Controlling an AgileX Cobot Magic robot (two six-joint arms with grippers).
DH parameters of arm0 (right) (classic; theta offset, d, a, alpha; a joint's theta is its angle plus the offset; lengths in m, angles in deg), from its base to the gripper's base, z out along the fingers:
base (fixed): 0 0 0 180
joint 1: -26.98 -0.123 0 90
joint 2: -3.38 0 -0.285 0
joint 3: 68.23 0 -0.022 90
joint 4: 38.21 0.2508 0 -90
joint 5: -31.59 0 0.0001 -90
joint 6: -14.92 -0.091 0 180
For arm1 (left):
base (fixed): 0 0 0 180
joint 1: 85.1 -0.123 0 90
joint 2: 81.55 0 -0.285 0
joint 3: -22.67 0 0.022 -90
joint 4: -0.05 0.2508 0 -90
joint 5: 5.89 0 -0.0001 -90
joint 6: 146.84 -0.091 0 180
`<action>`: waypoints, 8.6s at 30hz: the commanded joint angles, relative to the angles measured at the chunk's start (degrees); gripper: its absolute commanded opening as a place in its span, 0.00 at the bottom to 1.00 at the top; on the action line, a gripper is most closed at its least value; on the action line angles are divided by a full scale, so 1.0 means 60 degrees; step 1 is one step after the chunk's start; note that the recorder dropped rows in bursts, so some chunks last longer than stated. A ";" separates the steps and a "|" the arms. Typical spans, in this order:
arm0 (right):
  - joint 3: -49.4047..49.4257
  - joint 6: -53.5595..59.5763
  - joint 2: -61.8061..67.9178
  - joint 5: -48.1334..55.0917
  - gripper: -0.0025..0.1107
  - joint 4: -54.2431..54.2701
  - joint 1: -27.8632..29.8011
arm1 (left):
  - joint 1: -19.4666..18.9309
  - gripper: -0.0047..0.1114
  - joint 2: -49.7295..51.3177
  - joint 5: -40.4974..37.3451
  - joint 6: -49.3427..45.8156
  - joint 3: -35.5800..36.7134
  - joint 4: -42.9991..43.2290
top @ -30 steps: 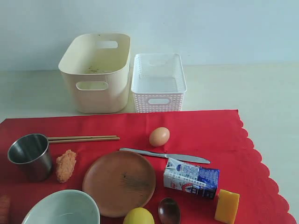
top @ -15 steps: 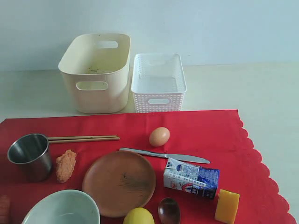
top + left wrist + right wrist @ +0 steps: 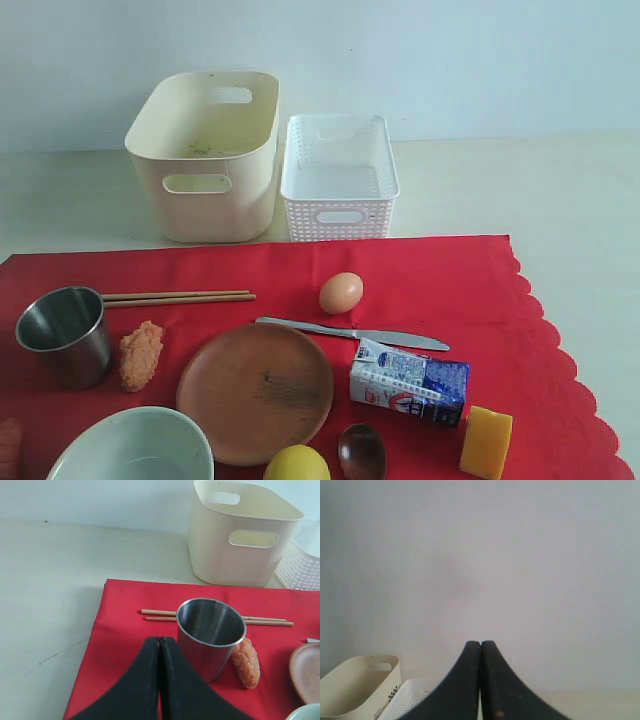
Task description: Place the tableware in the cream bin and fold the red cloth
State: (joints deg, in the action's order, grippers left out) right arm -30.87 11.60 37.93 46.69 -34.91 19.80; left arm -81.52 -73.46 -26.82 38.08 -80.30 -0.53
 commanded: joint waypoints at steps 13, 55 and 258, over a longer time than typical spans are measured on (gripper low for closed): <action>-0.0060 0.0028 0.0042 -0.1034 0.02 0.0051 0.0033 | -0.0033 0.04 -0.0049 0.0083 -0.0019 0.0031 0.0003; -0.1957 0.3786 0.6580 0.2601 0.19 0.2225 -0.2429 | -0.0033 0.04 -0.0049 0.0083 -0.0019 0.0031 0.0003; -1.1061 0.3103 1.2575 0.9143 0.59 0.1132 -0.2075 | -0.0033 0.04 -0.0049 0.0083 -0.0019 0.0031 0.0003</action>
State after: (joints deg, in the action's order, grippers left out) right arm -101.11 27.81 117.31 101.57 -27.62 7.28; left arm -81.52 -73.46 -26.82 38.08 -80.30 -0.43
